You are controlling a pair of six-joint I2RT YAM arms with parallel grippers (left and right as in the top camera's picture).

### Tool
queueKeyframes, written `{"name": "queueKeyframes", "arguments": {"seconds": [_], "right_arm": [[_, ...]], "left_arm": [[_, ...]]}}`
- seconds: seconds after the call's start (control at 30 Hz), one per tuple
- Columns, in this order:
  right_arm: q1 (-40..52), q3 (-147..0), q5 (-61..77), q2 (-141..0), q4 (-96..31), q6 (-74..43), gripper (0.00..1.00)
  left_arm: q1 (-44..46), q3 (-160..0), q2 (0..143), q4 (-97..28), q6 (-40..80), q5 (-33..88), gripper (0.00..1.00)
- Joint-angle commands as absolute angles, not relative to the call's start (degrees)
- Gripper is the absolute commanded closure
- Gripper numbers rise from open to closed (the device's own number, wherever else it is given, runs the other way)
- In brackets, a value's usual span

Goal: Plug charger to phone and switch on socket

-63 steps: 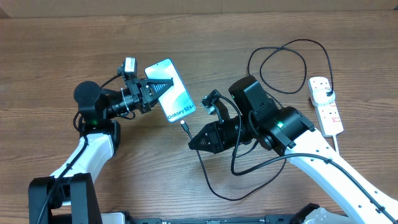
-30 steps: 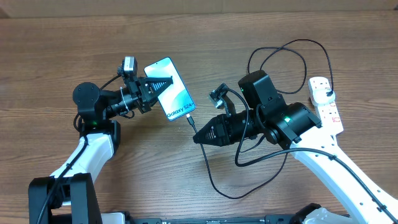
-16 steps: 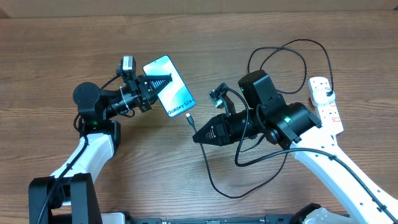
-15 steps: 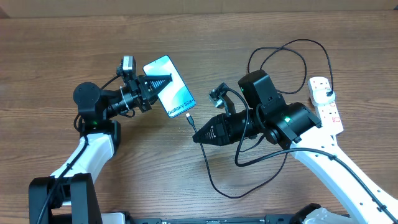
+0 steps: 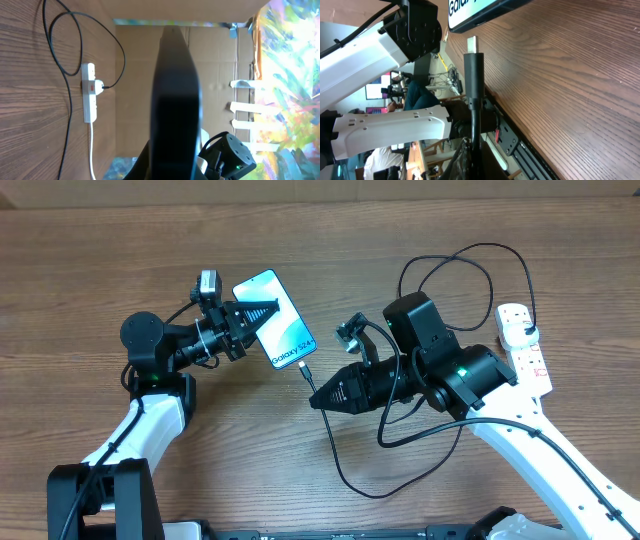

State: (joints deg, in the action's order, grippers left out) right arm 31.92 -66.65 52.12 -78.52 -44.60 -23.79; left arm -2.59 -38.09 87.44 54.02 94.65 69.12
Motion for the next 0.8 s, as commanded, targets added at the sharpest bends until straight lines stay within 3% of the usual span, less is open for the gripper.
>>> {"name": "queueKeyframes", "arguments": {"seconds": [0.0, 0.77], "right_arm": [[32.2, -67.8, 52.8, -77.6, -44.2, -23.8, 0.96], [32.2, -67.8, 52.8, -79.3, -43.4, -24.0, 0.96]], "left_arm": [[-2.2, -39.5, 87.0, 54.7, 96.5, 68.6, 0.96], [-2.2, -39.5, 87.0, 54.7, 96.9, 69.0, 0.96]]}}
